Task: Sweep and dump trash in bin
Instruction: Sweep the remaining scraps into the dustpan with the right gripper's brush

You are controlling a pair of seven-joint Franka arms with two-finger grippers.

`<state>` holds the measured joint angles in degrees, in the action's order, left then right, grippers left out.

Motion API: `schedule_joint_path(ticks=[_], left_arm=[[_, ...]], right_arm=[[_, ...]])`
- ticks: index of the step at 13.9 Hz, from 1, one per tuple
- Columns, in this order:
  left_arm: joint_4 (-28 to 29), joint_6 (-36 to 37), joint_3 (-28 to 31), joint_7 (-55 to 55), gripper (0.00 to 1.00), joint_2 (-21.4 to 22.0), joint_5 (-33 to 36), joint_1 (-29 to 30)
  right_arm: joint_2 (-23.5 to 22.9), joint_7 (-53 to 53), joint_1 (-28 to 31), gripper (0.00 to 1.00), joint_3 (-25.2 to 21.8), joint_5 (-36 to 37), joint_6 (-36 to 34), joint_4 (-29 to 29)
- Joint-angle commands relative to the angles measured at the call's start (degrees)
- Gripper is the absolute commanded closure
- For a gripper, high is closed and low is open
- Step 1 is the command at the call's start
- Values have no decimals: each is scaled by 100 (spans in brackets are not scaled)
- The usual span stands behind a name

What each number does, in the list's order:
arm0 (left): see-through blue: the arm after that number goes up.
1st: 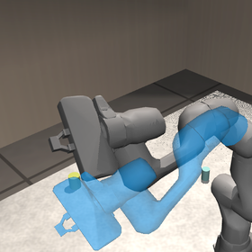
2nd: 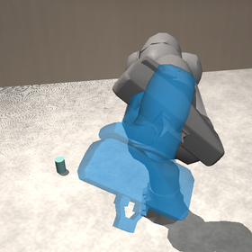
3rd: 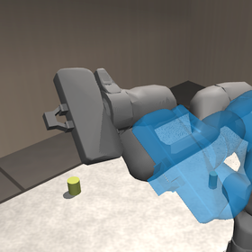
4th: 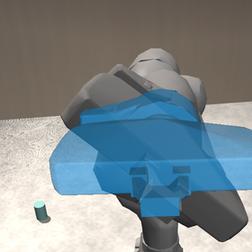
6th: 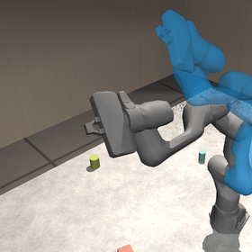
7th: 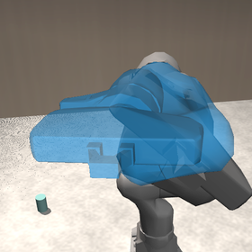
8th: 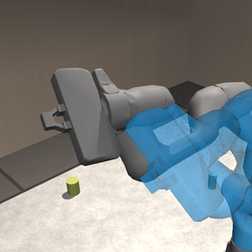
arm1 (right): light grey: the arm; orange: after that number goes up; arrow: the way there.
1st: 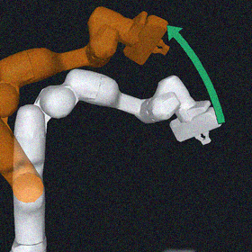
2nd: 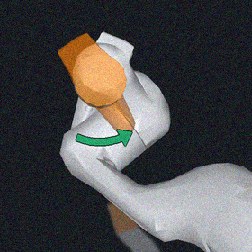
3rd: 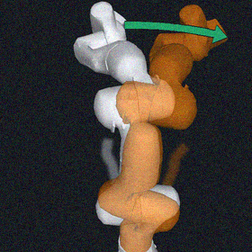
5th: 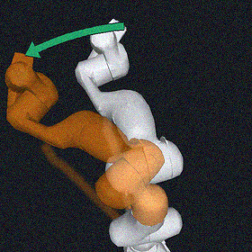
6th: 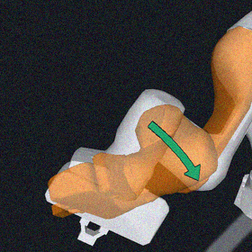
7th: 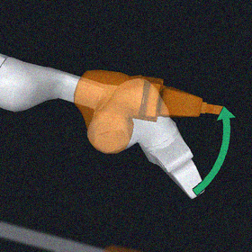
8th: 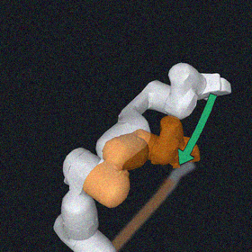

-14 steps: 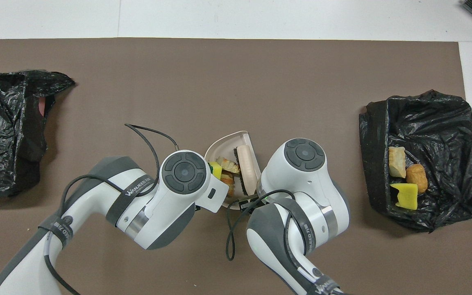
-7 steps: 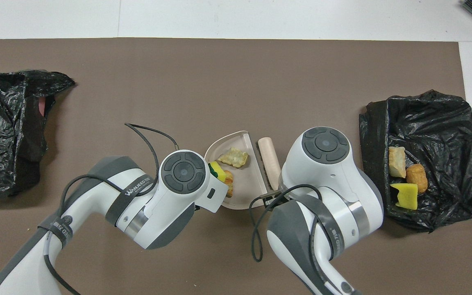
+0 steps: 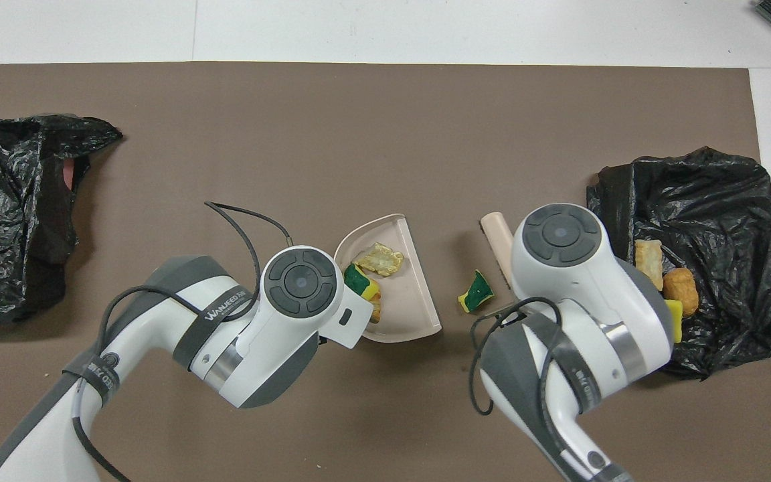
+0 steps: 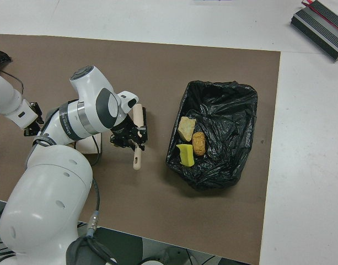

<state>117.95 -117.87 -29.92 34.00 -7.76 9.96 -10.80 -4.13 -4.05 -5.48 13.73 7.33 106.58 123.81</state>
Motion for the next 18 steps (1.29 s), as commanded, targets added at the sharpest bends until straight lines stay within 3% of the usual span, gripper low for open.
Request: schedule_joint_path(ticks=[1,4,6,11,16,18], left_arm=[[351,88,-171,19,100,354,94,-10],[518,88,-198,19,100,460,94,-10],[554,80,-198,19,100,486,94,7],[484,-8,-76,719,100,399,94,87],[387,62,793,2117,100,740,85,16],[396,263,1311,2705,100,1039,77,34]], right_arm=[[-139,-78,-435,100,60,-738,169,65],[-167,-87,-840,100,60,-1906,390,3],[-167,-96,-858,100,60,-2270,407,-14],[-18,-576,-911,100,51,-2183,232,-164],[754,-2116,-964,100,86,-1691,-584,-287],[948,-2702,-1488,100,121,-1778,-657,-200]])
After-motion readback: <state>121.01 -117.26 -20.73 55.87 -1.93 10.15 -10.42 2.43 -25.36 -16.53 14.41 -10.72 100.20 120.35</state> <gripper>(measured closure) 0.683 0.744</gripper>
